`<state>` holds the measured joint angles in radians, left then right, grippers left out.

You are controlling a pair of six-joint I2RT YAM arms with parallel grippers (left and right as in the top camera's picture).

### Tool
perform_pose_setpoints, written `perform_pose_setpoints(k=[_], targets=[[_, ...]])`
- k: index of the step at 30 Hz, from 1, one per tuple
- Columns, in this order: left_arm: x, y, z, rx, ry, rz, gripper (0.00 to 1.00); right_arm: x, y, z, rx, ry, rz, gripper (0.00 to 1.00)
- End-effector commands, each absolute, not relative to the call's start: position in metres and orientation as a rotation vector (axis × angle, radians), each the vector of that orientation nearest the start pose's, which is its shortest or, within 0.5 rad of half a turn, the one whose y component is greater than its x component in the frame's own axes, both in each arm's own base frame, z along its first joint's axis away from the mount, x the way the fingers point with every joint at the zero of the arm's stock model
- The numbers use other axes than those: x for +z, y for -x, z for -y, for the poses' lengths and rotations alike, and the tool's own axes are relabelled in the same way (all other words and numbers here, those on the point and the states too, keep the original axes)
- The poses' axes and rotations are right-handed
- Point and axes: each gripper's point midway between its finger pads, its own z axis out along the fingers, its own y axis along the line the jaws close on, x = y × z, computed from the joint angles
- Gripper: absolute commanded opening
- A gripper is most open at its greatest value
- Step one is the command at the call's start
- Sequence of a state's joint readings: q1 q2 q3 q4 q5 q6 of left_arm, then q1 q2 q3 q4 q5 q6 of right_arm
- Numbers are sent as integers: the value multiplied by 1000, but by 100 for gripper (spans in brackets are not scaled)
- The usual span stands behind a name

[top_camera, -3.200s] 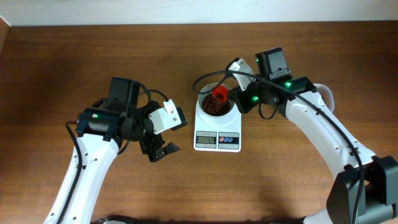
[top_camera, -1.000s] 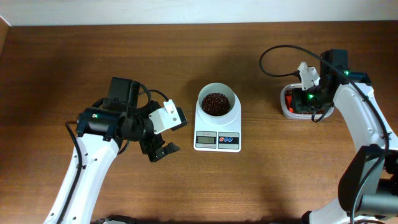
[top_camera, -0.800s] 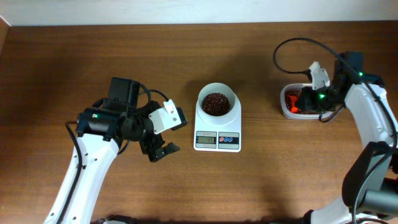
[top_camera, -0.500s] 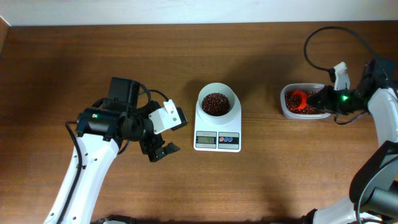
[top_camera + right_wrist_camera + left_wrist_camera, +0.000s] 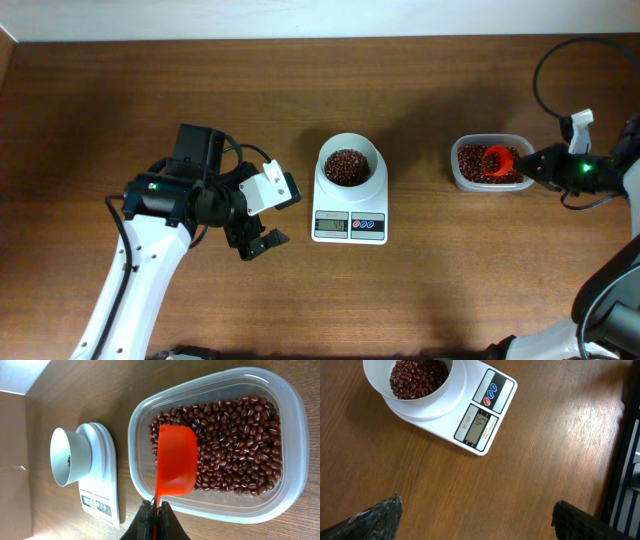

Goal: Scoop and weigh 50g on scale
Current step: 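Dip the scoop into the red beans with the right gripper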

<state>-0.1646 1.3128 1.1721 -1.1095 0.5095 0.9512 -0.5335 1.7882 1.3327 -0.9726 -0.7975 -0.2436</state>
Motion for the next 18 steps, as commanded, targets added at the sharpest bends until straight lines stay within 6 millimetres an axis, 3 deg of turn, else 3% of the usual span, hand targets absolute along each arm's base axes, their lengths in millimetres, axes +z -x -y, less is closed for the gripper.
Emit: perform_pose_setpoints(k=[1, 6, 14, 18], targets=[[182, -255, 131, -484, -1497, -2136, 99, 130, -364, 73, 1001, -306, -2492, 4], [182, -255, 131, -484, -1496, -2136, 99, 134, -362, 69, 1042, -311, -2479, 4], [182, -255, 131, -484, -1497, -2135, 99, 179, -373, 37, 1364, -236, -2220, 4], [182, -255, 131, -484, -1497, -2135, 99, 180, -375, -12, 1433, -92, -2267, 4]])
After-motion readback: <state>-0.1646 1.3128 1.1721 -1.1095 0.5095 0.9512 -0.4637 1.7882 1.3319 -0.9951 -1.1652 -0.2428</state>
